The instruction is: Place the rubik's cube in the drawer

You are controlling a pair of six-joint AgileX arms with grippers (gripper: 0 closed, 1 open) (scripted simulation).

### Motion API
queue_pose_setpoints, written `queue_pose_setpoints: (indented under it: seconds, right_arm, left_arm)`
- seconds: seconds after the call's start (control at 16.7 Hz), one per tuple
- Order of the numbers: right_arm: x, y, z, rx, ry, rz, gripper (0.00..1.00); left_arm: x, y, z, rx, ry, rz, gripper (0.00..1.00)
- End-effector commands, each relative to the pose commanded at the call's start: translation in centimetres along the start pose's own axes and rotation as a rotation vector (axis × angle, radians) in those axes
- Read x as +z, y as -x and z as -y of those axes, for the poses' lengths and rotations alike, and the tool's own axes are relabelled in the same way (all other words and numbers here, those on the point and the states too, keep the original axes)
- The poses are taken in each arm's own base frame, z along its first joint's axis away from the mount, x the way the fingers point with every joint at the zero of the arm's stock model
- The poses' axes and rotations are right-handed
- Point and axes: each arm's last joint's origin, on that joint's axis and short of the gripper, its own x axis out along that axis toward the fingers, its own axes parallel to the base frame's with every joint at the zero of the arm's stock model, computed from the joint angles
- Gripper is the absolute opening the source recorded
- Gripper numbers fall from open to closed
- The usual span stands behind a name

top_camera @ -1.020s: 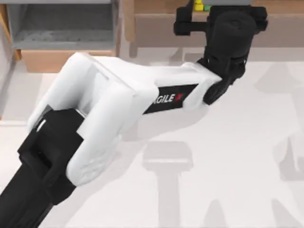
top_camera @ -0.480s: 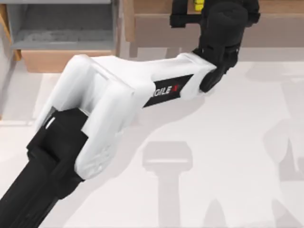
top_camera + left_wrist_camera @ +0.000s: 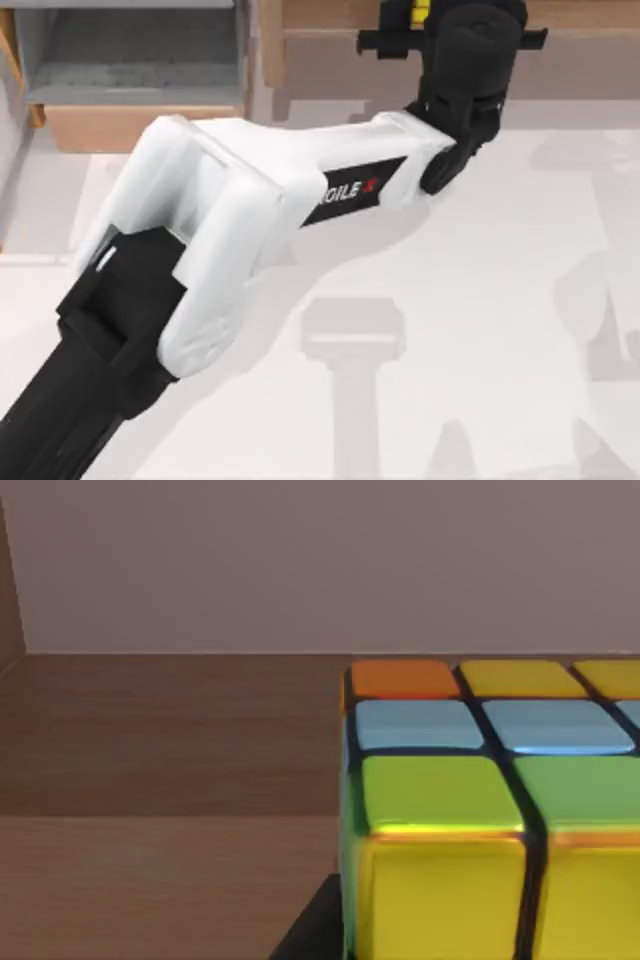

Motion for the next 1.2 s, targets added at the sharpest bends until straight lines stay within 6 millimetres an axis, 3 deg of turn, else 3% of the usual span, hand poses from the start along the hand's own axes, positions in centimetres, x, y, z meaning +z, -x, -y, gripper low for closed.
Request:
queue_pose_setpoints:
  seconds: [0.3, 0.36, 0.96, 1.2]
  right_arm:
    - [0.0, 0.0, 0.0, 0.0, 0.0, 0.0, 1.0]
    - [0.0, 0.0, 0.0, 0.0, 0.0, 0.0, 1.0]
    - [0.0, 0.0, 0.0, 0.0, 0.0, 0.0, 1.0]
    - [0.0, 0.0, 0.0, 0.0, 0.0, 0.0, 1.0]
  left_arm:
    - [0.0, 0.0, 0.0, 0.0, 0.0, 0.0, 0.02]
    - [0.0, 0.0, 0.0, 0.0, 0.0, 0.0, 0.0]
    - [0.2, 0.2, 0.2, -0.004, -0.009, -0.001, 0.0]
    - [1.8, 1.0, 0.6, -0.015, -0.006, 0.017, 0.0]
